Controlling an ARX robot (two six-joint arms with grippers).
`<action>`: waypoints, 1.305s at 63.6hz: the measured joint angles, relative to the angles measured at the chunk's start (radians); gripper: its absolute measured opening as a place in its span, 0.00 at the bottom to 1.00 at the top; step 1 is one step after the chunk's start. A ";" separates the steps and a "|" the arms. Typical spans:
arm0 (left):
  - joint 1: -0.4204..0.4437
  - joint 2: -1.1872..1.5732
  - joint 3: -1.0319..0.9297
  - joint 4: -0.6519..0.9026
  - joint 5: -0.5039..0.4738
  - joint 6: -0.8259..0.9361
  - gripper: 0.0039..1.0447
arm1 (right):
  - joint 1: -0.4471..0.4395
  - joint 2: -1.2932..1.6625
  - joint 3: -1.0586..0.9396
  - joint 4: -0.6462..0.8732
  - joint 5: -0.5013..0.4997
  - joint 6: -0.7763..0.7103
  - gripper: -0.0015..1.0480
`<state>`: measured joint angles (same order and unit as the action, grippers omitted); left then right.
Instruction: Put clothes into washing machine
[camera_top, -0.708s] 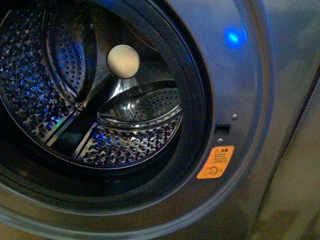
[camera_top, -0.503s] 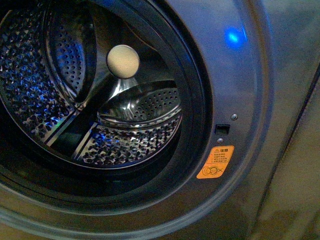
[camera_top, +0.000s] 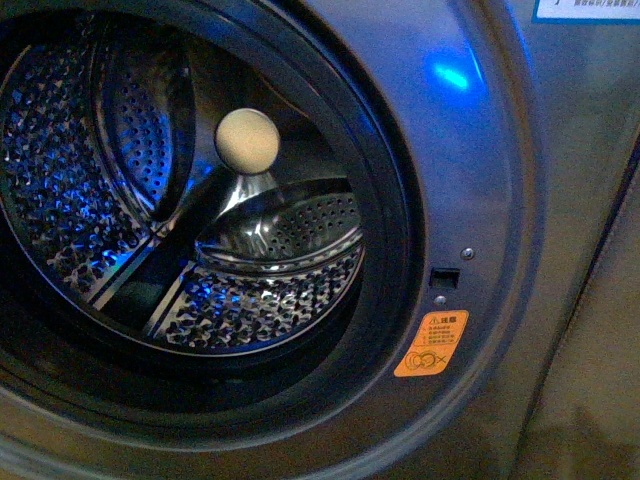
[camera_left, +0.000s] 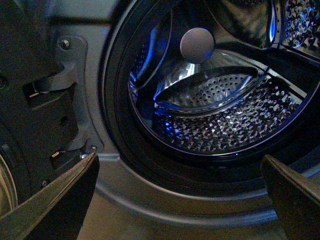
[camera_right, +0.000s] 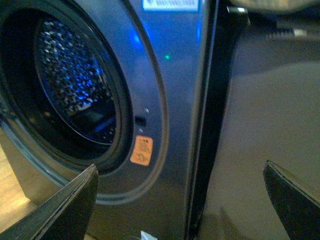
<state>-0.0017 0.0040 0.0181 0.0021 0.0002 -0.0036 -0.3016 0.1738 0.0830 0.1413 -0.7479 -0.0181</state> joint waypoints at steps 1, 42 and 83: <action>0.000 0.000 0.000 0.000 0.000 0.000 0.94 | -0.010 0.007 0.005 0.011 -0.011 0.003 0.93; 0.000 0.000 0.000 0.000 0.000 0.000 0.94 | -0.876 1.156 0.650 -0.013 -0.303 -0.274 0.93; 0.000 0.000 0.000 0.000 0.000 0.000 0.94 | -0.846 2.284 0.916 0.140 0.174 -0.670 0.93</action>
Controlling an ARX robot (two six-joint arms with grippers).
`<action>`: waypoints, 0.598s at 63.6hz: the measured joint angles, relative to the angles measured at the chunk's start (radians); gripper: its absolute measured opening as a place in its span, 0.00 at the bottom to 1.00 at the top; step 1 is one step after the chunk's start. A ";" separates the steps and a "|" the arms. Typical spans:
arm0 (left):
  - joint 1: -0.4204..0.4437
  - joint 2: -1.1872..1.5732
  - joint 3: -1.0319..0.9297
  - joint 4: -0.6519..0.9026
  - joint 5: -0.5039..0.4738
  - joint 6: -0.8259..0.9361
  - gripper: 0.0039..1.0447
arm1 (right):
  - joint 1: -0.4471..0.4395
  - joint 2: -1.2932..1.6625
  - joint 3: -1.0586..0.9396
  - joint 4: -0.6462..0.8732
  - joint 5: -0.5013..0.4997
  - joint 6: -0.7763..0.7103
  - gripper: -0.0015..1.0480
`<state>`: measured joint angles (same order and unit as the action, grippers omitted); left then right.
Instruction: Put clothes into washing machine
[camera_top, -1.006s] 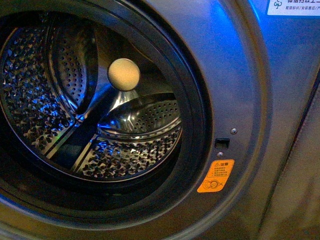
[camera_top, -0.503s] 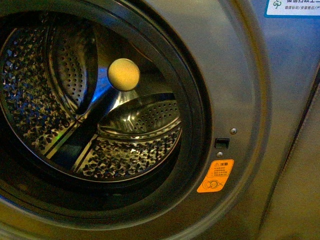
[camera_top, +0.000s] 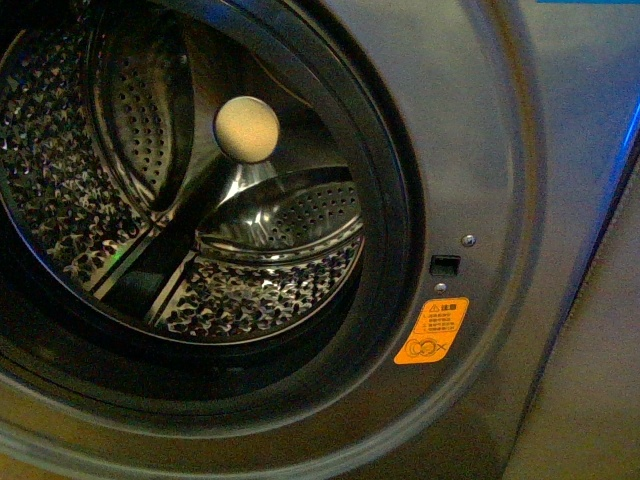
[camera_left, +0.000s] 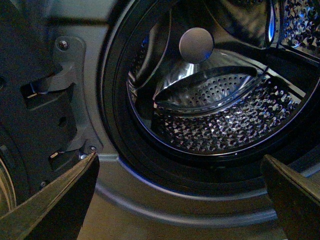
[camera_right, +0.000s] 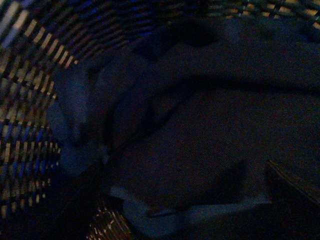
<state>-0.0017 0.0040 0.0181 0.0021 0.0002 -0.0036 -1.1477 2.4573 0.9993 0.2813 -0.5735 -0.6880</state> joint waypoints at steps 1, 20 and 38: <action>0.000 0.000 0.000 0.000 0.000 0.000 0.94 | 0.003 0.019 0.010 0.007 0.002 0.001 0.93; 0.000 0.000 0.000 0.000 0.000 0.000 0.94 | 0.037 0.268 0.177 0.040 0.051 0.050 0.93; 0.000 0.000 0.000 0.000 0.000 0.000 0.94 | 0.036 0.415 0.290 0.028 0.102 0.060 0.93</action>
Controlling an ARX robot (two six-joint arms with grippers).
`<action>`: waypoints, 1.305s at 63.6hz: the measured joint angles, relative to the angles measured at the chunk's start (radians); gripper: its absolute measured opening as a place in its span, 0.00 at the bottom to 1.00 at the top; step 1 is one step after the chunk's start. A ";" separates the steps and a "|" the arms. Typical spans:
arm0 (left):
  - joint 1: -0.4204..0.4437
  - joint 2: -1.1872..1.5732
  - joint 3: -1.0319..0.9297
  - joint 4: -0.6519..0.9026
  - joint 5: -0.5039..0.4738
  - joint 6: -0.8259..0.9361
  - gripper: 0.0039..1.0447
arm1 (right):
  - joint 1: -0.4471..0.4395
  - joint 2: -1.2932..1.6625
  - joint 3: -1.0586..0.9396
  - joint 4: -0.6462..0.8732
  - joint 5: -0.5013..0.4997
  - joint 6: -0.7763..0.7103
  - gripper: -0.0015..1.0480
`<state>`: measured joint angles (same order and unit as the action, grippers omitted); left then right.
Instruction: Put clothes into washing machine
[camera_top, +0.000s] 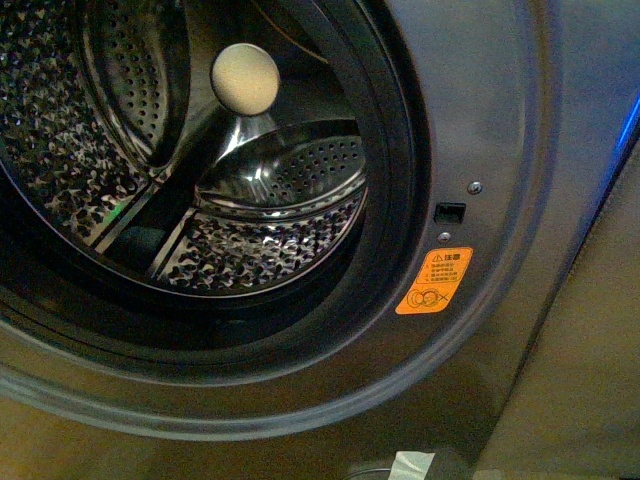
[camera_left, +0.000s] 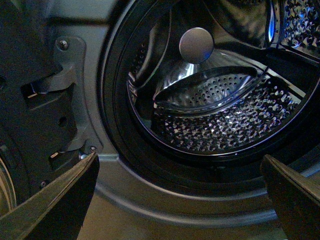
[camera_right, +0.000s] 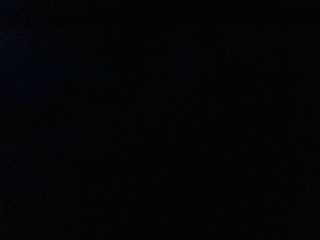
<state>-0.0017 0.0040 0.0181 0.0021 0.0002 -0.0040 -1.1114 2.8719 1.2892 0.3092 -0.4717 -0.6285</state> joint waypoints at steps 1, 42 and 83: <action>0.000 0.000 0.000 0.000 0.000 0.000 0.94 | 0.000 0.003 0.001 0.000 0.000 0.000 0.93; 0.000 0.000 0.000 0.000 0.000 0.000 0.94 | -0.015 0.077 0.053 0.011 0.040 -0.031 0.93; 0.000 0.000 0.000 0.000 0.000 0.000 0.94 | -0.017 -0.324 -0.311 0.482 -0.061 0.010 0.06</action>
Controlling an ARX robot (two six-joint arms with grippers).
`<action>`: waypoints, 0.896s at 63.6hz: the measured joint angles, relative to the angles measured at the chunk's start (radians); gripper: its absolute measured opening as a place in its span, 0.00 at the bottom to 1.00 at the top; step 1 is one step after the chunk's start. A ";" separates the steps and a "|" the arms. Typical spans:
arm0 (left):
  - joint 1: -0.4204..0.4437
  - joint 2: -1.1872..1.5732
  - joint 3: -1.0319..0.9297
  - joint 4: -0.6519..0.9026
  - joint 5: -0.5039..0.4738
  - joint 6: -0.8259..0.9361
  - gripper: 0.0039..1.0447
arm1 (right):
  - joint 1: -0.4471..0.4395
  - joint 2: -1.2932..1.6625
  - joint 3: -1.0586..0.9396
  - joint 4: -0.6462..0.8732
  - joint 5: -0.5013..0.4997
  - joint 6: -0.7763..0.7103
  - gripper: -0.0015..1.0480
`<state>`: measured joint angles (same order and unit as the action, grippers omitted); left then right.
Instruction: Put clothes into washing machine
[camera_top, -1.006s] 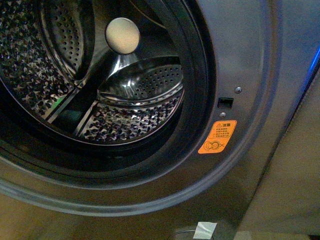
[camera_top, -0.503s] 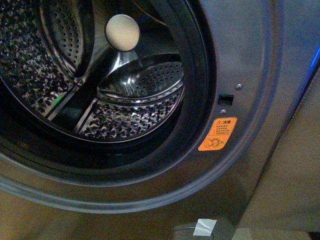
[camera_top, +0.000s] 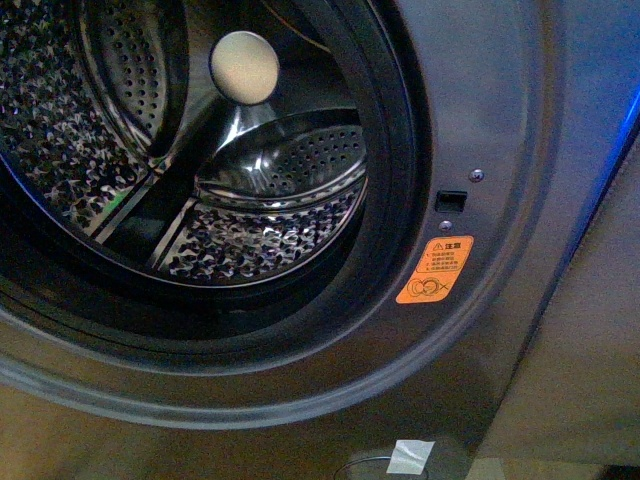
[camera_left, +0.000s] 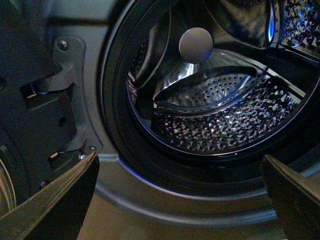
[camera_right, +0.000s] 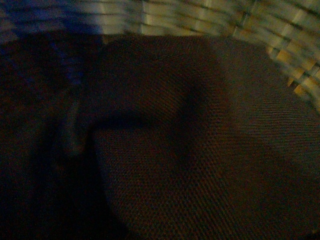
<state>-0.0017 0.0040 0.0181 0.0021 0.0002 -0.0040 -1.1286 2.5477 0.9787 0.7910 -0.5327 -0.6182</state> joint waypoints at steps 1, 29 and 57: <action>0.000 0.000 0.000 0.000 0.000 0.000 0.94 | -0.001 -0.031 -0.023 0.018 -0.018 -0.003 0.06; 0.000 0.000 0.000 0.000 0.000 0.000 0.94 | -0.050 -0.926 -0.338 0.289 -0.393 0.298 0.06; 0.000 0.000 0.000 0.000 0.000 0.000 0.94 | 0.150 -1.331 0.023 0.162 -0.396 0.779 0.06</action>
<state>-0.0017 0.0040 0.0181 0.0021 0.0002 -0.0036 -0.9791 1.2171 1.0016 0.9531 -0.9287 0.1608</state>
